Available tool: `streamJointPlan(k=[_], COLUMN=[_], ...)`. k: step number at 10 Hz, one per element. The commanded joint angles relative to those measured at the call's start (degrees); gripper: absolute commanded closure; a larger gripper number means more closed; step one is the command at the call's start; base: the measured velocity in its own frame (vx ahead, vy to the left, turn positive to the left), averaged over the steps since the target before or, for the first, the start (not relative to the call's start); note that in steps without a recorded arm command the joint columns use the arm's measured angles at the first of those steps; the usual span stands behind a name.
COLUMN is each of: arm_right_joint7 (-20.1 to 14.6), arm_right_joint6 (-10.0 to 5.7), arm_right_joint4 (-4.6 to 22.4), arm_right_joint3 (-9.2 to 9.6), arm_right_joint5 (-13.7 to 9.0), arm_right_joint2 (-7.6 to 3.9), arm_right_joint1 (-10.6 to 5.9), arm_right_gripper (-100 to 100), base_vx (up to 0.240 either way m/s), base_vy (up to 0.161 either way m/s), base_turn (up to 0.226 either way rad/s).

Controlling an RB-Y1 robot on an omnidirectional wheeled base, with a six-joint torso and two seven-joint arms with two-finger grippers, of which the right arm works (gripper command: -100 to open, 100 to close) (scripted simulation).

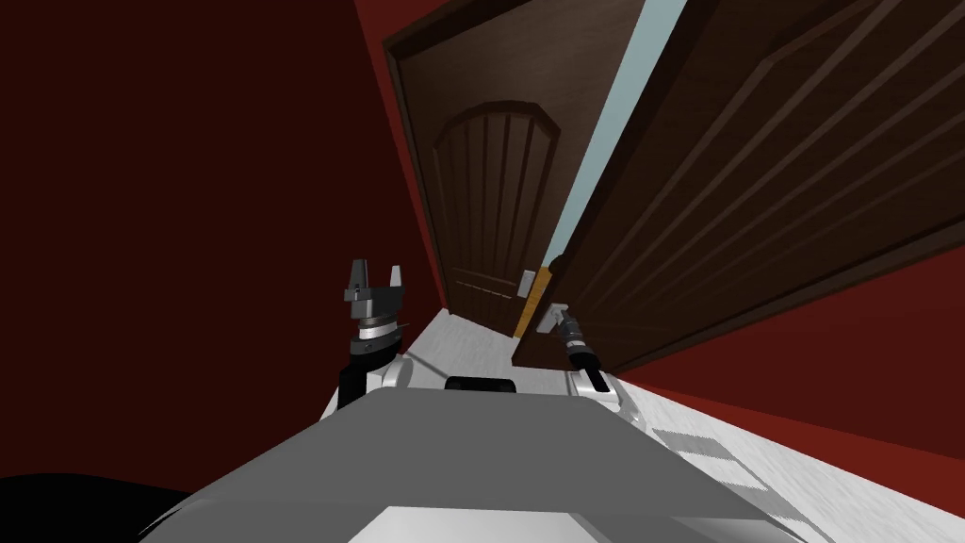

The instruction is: Pull the door open

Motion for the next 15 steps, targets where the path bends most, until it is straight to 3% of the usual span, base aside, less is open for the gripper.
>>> streamJointPlan(k=[1, 3, 4, 5, 13, 14, 15], arm_right_joint7=[-1.34, -2.9, -2.35, -3.54, -8.44, -7.81, -8.68], arm_right_joint6=[-0.75, -1.65, -1.07, -2.42, -8.24, -7.51, -8.98], arm_right_joint4=[-0.57, -1.44, -0.77, -1.09, -2.69, -2.5, -2.27], arm_right_joint3=[1.13, 2.88, 2.24, 2.94, 5.0, 4.79, 5.13], arm_right_joint5=[0.13, 0.37, 0.26, 0.51, 1.44, 1.41, 1.58], arm_right_joint2=[-1.14, -2.4, -2.12, -3.1, -7.84, -7.34, -8.21], arm_right_joint1=[0.54, 0.98, 0.73, 1.76, 6.45, 5.85, 6.75], arm_right_gripper=[100, 100, 100, 100, 100, 100, 100], base_vx=[-0.225, -0.167, -0.054, -0.119, -0.205, -0.109, -0.151], base_vy=[-0.08, -0.114, -0.044, -0.053, -0.076, -0.039, -0.062], base_turn=[0.169, 0.183, 0.059, 0.119, 0.12, 0.028, 0.13])
